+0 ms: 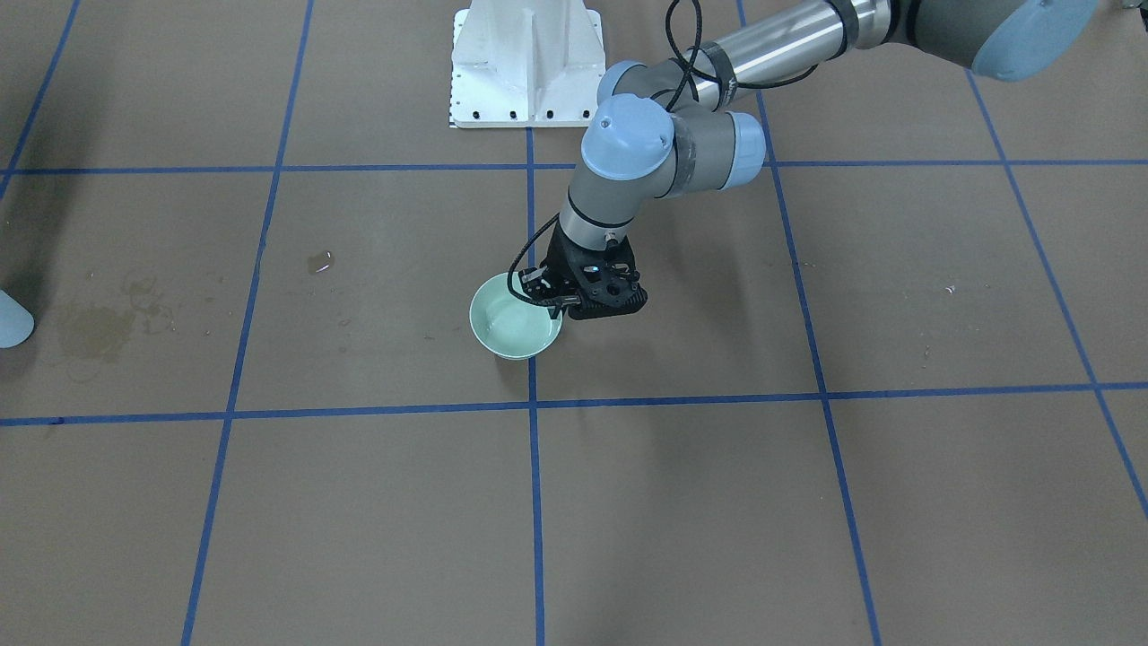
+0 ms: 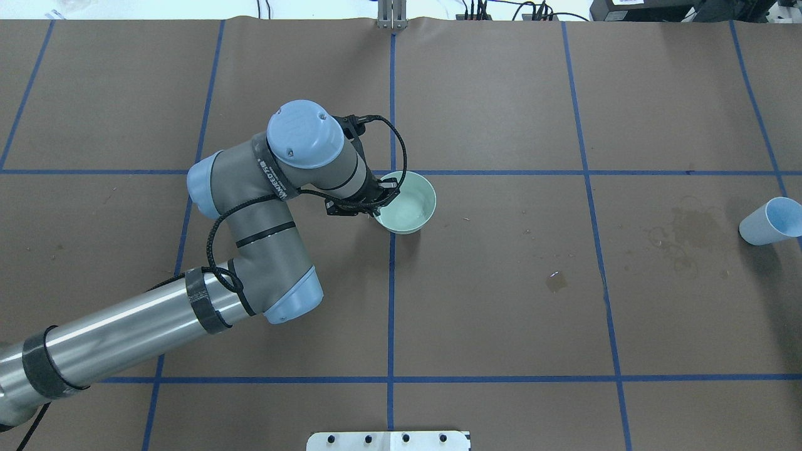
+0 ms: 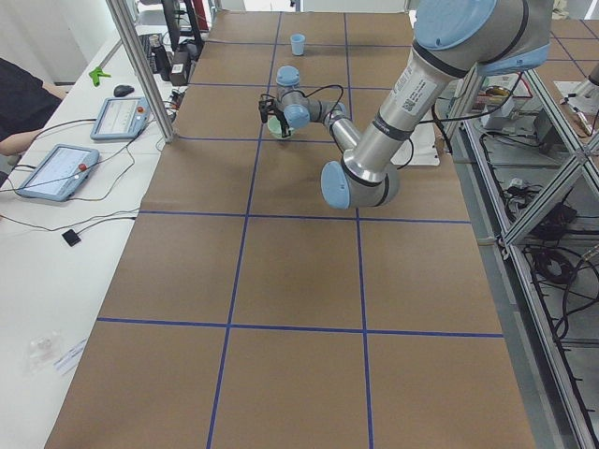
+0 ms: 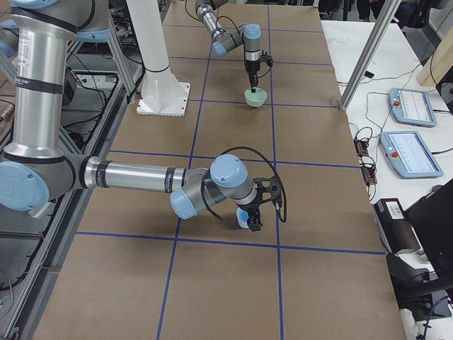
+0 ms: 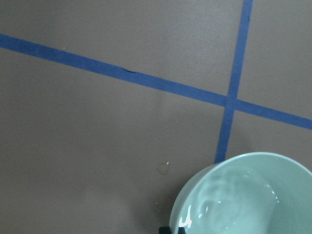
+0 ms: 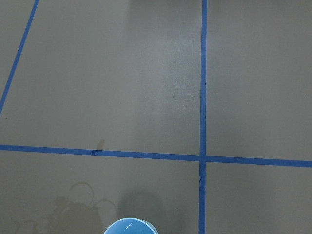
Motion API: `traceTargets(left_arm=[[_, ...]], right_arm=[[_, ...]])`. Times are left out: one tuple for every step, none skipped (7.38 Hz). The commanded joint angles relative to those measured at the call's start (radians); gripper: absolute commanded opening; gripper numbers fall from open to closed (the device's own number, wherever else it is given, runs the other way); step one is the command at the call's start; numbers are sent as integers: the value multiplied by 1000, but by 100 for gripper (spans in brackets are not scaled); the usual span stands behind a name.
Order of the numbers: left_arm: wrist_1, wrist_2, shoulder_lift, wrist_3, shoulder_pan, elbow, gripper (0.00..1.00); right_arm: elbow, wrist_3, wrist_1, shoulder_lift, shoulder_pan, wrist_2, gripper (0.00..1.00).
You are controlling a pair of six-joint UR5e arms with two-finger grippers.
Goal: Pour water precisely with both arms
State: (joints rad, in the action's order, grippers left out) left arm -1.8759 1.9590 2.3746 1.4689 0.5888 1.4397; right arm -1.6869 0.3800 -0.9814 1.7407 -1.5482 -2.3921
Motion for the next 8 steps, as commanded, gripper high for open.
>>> traceTargets(left_arm=[[111,119,3,-50,118,79,0],[165,174,-11,-162,175,109,0],[175,184,-96,-246,204,160,0],[172,201,-185,-344,254,213,0],[166,254,-271,-436,314,250,0],[164,306,-350,-549,385,271,0],[161,352,-418,-662,451,272,0],[146,368,-484,-762,492,272,0]], right_arm=[[-11,-1,-60,2,11,-12,99],[-7,-32,-68,3,35,-12,99],[-5,-106,-115,3,36,-6,99],[-11,-181,-211,0,30,-4,99],[-11,-270,-308,-27,20,-4,99],[-13,-333,-398,-56,7,1,99],[-11,-390,-483,-81,3,7,99],[-13,-467,-575,-101,-16,7,99]])
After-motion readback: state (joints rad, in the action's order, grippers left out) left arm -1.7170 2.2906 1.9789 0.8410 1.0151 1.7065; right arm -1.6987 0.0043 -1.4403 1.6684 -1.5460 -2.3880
